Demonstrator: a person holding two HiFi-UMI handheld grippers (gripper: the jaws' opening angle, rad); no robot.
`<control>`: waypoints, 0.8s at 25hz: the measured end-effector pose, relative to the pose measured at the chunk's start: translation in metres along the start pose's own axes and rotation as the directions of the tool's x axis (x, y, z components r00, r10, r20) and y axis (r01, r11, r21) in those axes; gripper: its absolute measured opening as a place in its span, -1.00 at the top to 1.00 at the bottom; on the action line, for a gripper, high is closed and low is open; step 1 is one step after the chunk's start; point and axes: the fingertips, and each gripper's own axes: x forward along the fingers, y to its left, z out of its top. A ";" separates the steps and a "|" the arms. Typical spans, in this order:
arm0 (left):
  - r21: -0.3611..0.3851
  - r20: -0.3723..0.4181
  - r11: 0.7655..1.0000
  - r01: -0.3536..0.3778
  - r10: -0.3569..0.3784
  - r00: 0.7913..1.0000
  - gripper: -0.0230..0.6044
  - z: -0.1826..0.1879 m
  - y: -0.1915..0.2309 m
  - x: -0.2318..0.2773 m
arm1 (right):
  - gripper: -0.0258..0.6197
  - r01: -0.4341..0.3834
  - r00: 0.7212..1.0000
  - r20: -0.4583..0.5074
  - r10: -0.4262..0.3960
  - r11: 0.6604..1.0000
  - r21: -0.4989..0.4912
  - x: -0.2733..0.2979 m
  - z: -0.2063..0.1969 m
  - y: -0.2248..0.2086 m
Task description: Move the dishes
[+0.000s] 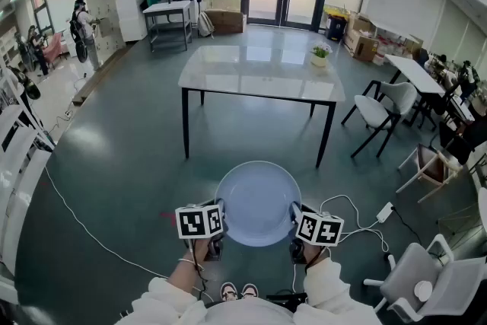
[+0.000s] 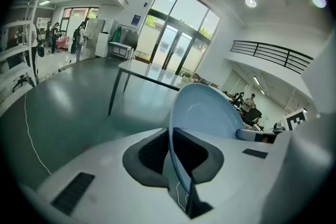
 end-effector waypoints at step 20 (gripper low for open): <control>0.004 0.007 1.000 0.017 -0.017 1.000 0.85 0.014 0.027 -0.002 | 0.63 -0.003 1.000 0.009 0.002 1.000 0.020 0.013 0.001 0.027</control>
